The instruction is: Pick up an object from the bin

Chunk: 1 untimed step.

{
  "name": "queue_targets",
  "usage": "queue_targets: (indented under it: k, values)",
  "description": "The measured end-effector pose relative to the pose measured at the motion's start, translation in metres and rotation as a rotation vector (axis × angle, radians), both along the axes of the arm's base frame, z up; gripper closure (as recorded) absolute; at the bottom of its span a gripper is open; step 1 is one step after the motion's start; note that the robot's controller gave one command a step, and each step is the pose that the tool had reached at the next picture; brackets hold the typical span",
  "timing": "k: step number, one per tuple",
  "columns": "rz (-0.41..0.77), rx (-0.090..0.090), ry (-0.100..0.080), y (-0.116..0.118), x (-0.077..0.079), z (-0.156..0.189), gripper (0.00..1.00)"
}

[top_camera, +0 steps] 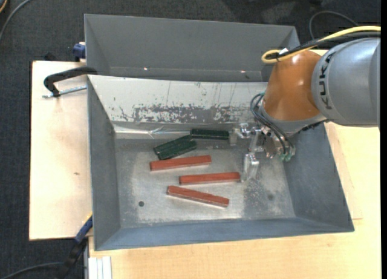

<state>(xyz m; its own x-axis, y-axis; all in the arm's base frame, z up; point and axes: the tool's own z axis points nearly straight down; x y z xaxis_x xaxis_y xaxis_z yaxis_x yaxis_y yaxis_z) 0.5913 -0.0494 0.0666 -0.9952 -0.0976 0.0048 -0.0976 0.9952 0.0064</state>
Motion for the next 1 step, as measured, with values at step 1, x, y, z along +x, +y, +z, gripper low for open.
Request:
queue_targets:
  k: [1]
  values:
    - [-0.001,-0.002,-0.004,0.0505,-0.029,0.0042,0.0]
